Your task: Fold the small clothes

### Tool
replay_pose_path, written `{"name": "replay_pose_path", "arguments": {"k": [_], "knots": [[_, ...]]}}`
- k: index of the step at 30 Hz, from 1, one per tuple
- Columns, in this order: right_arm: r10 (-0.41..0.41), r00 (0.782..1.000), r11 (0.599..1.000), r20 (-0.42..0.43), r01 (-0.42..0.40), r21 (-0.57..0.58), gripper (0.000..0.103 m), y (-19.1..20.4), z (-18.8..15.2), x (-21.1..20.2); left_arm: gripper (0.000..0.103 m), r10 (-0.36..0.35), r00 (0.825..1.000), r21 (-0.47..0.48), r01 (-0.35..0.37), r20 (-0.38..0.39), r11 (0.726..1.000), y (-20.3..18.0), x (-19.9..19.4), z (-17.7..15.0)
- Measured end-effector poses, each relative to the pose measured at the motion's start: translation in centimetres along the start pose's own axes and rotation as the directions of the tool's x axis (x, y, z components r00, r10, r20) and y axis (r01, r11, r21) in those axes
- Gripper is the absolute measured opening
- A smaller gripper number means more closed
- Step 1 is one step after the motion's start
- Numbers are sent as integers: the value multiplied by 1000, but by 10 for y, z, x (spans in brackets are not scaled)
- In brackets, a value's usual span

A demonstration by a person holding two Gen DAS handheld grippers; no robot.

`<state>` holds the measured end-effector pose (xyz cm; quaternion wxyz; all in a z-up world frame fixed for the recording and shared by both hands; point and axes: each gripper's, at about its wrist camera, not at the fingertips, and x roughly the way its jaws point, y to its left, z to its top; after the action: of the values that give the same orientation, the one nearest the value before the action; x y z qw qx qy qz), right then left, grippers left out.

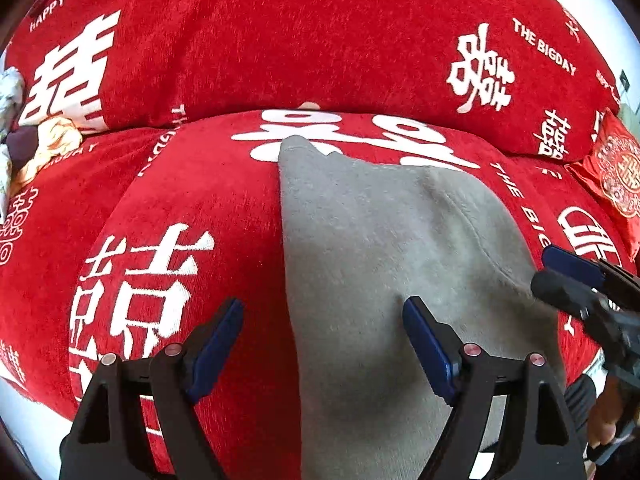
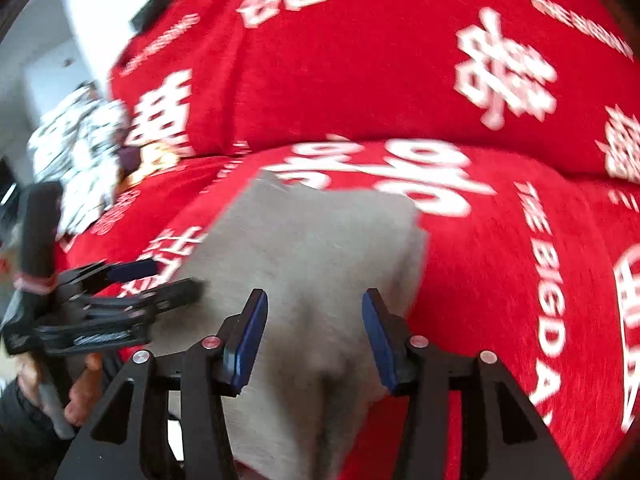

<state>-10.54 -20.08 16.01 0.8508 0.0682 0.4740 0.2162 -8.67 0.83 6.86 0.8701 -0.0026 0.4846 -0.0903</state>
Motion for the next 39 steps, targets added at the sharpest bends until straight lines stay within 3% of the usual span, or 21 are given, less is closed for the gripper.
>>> {"name": "replay_pose_path", "arguments": {"k": [5,9,10,13,15,20,22,27,35,39], "knots": [[65,992,998,-107,-65,10,55,-4,19,48,83,32,999,15,-32,-36,999,-3,18,8],[22,984,999,-178,-14,44,55,-28,26,83,84,41,998,23,-40,-54,999,-4,27,9],[34,983,997,-179,-23,68,55,-35,26,86,91,47,997,20,-45,-59,999,-3,30,10],[40,984,995,-172,-23,99,55,-38,28,73,95,71,996,20,-70,-58,997,-3,29,11],[16,988,999,-156,-8,52,55,-25,25,58,95,79,995,23,-78,-57,997,-5,23,10],[70,987,993,-147,-84,-89,56,23,0,21,95,76,996,57,-74,-38,996,-20,2,-2],[41,987,990,-158,-61,-124,57,33,-12,18,95,85,996,57,-83,-40,995,-21,-1,-5],[6,984,987,-180,-35,-158,56,38,-41,22,95,102,994,62,-100,-42,993,-20,0,-17],[22,984,988,-174,-49,-148,56,27,-57,13,95,88,995,65,-85,-39,994,-17,0,-32],[-10,979,990,-205,-20,-142,56,29,-60,5,95,107,993,76,-103,-43,992,-22,-8,-37]]}}
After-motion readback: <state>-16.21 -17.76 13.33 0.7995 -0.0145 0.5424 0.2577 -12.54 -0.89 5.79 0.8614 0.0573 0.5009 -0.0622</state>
